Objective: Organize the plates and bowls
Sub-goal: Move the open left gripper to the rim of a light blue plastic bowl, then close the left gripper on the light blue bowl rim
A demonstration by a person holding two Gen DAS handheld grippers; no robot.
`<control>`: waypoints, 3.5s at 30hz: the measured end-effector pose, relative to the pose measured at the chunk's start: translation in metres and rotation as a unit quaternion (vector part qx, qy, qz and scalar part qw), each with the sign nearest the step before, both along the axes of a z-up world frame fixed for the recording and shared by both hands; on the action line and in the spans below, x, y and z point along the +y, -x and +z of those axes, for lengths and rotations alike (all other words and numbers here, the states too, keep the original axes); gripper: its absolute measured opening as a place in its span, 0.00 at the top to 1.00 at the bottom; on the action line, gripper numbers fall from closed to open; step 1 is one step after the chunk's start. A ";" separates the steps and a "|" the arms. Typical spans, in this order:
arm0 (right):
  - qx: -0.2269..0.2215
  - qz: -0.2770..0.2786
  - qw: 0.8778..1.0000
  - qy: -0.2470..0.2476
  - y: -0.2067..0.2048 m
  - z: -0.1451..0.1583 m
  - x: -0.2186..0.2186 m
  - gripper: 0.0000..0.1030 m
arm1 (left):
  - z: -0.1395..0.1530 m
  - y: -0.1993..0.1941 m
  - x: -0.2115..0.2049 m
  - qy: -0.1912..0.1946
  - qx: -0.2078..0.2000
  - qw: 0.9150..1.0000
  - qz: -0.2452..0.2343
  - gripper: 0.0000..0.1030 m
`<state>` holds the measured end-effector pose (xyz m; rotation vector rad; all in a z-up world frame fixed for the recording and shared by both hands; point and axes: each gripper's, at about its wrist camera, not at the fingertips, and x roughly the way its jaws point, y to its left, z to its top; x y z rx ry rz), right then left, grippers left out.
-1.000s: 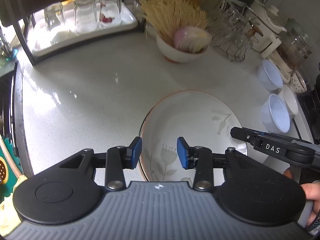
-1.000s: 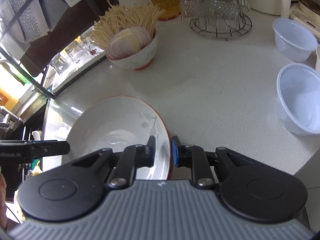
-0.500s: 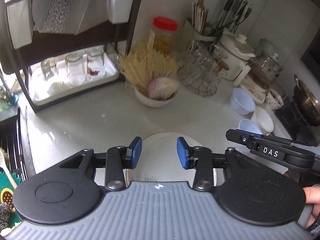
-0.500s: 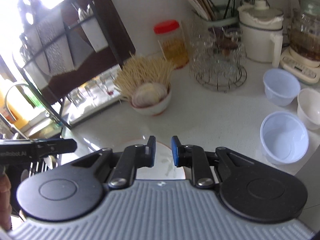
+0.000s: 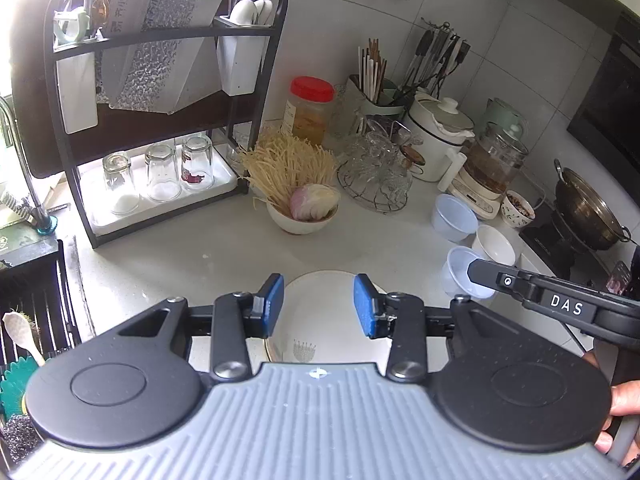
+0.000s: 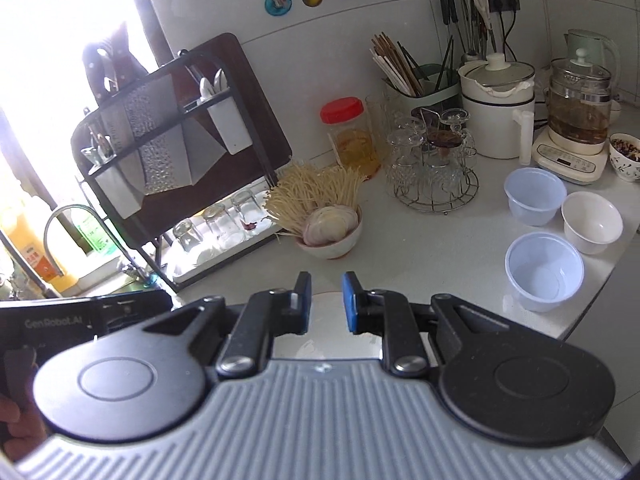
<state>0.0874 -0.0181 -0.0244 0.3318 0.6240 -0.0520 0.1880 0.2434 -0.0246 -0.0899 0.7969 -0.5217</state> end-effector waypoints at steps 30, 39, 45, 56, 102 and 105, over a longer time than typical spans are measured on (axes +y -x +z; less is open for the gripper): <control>0.017 0.005 1.000 0.011 -0.013 -0.012 -0.106 0.80 | -0.022 -0.004 -0.123 -0.004 0.028 0.999 0.029 0.57; 0.025 -0.001 1.000 0.004 -0.025 -0.023 -0.174 0.80 | -0.031 -0.018 -0.201 -0.015 0.031 0.999 0.014 0.57; 0.025 -0.008 1.000 0.002 -0.030 -0.032 -0.212 0.80 | -0.042 -0.029 -0.242 -0.013 0.032 0.999 0.002 0.57; 0.044 -0.025 0.999 -0.015 -0.042 -0.056 -0.282 0.79 | -0.093 -0.058 -0.309 -0.025 0.071 0.997 -0.014 0.57; 0.171 -0.047 0.962 -0.208 -0.063 -0.174 -0.345 0.82 | -0.188 -0.115 -0.356 -0.001 0.210 0.978 -0.004 0.81; 0.171 -0.038 0.962 -0.207 -0.065 -0.173 -0.343 0.86 | -0.184 -0.114 -0.360 -0.004 0.207 0.978 -0.009 0.90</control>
